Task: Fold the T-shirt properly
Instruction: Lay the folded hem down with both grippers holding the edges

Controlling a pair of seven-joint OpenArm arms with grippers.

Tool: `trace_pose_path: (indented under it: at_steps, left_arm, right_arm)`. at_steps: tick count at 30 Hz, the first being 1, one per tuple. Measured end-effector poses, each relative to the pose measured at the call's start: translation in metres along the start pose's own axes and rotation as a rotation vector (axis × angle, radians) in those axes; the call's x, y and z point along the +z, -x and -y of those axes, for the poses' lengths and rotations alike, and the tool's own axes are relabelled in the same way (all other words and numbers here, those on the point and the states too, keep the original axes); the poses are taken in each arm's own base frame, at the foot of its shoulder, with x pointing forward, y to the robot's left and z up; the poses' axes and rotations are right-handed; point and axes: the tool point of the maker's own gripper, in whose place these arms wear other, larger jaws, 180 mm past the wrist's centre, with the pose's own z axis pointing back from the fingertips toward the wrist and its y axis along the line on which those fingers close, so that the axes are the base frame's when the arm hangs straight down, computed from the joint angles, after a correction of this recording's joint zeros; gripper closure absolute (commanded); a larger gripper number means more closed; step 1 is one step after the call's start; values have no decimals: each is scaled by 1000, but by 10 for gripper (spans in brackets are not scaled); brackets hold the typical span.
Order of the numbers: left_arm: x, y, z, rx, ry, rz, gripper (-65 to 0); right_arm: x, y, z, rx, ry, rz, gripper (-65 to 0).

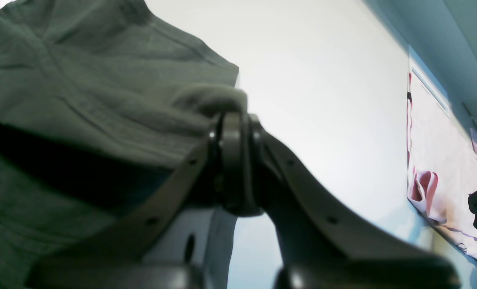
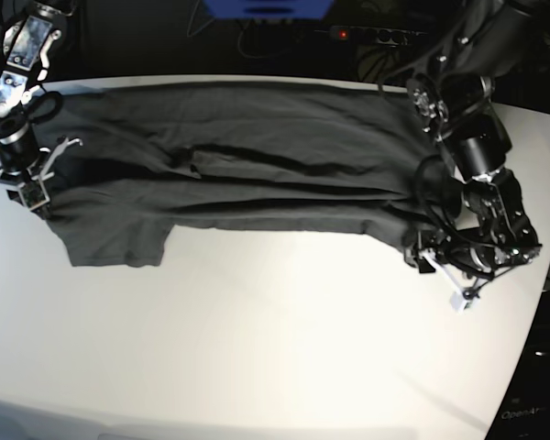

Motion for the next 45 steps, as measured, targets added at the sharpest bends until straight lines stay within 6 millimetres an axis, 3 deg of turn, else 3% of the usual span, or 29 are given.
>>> trace_pose_path:
  at_steps: [9, 12, 16, 27, 35, 45]
  left_arm:
    - [-11, -3, 6, 26, 40, 38, -356]
    - [-12, -2, 6, 27, 39, 36, -250]
    - [-13, 4, 5, 25, 36, 13, -14]
    - [-9, 8, 2, 37, 42, -14, -37]
    - [39, -24, -11, 19, 44, 102, -37]
    - [51, -8, -11, -18, 4, 74, -37]
  right_arm:
    - [0, 0, 0, 0, 0, 0, -3]
    - [0, 0, 0, 0, 0, 0, -3]
    - [0, 0, 0, 0, 0, -1, -3]
    - [0, 0, 0, 0, 0, -1, -3]
    - [0, 0, 0, 0, 0, -1, -3]
    - [1, -1, 0, 3, 1, 1, -3]
